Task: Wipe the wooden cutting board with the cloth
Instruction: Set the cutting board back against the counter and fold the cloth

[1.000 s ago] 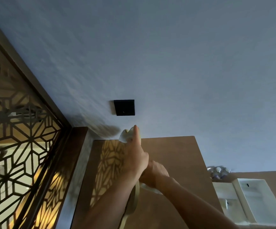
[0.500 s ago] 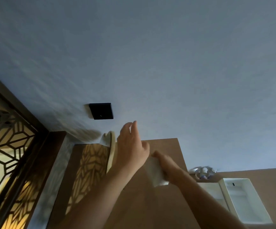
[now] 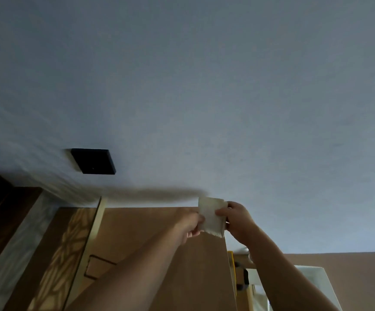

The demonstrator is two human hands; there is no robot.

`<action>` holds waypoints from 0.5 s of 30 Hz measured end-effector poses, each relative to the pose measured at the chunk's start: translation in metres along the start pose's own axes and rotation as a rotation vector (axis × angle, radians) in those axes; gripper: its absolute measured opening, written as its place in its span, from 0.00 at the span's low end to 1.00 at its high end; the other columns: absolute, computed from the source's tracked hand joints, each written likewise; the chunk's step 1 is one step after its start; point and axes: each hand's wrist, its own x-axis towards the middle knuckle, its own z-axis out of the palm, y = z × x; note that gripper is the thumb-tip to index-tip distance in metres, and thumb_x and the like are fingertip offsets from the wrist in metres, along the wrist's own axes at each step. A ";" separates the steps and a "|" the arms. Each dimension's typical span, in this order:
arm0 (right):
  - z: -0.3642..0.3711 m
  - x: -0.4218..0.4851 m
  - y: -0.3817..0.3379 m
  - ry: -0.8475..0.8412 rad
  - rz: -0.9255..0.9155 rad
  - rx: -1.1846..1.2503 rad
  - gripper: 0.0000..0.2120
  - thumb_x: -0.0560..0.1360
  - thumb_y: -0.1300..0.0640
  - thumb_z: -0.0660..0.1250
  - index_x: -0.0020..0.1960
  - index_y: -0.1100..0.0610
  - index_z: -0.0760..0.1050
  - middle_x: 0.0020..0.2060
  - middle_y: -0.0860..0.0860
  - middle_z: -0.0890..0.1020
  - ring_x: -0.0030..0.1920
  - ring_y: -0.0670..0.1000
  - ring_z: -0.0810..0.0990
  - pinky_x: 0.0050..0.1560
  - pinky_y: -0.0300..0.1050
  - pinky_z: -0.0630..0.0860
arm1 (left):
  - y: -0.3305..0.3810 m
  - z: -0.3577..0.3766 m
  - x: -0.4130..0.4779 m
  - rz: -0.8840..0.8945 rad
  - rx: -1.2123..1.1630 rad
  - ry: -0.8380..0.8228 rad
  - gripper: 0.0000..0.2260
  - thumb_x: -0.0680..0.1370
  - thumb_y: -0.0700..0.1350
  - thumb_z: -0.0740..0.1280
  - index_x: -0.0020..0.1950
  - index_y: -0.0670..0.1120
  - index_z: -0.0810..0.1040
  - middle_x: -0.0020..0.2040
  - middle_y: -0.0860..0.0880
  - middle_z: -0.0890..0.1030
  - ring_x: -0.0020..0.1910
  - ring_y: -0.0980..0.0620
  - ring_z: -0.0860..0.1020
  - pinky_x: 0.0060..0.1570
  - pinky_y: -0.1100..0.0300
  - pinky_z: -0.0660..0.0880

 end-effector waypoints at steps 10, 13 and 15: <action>0.020 0.051 0.042 0.235 -0.160 -0.611 0.07 0.69 0.63 0.73 0.46 0.58 0.78 0.37 0.51 0.81 0.41 0.55 0.79 0.36 0.44 0.70 | -0.031 0.012 0.059 -0.062 0.112 0.149 0.05 0.76 0.31 0.66 0.49 0.38 0.77 0.43 0.41 0.78 0.35 0.47 0.76 0.30 0.60 0.72; 0.023 0.052 0.050 0.257 -0.168 -0.625 0.09 0.69 0.62 0.73 0.48 0.56 0.76 0.40 0.51 0.81 0.44 0.55 0.78 0.40 0.44 0.69 | -0.040 0.013 0.065 -0.009 0.151 0.201 0.13 0.72 0.30 0.66 0.56 0.30 0.80 0.50 0.34 0.83 0.39 0.41 0.80 0.36 0.56 0.75; 0.026 0.053 0.055 0.293 -0.165 -0.630 0.11 0.69 0.62 0.72 0.51 0.58 0.77 0.46 0.54 0.81 0.47 0.55 0.78 0.43 0.44 0.69 | -0.041 0.015 0.065 0.034 0.221 0.240 0.15 0.71 0.32 0.67 0.57 0.30 0.80 0.54 0.31 0.83 0.48 0.35 0.84 0.39 0.51 0.80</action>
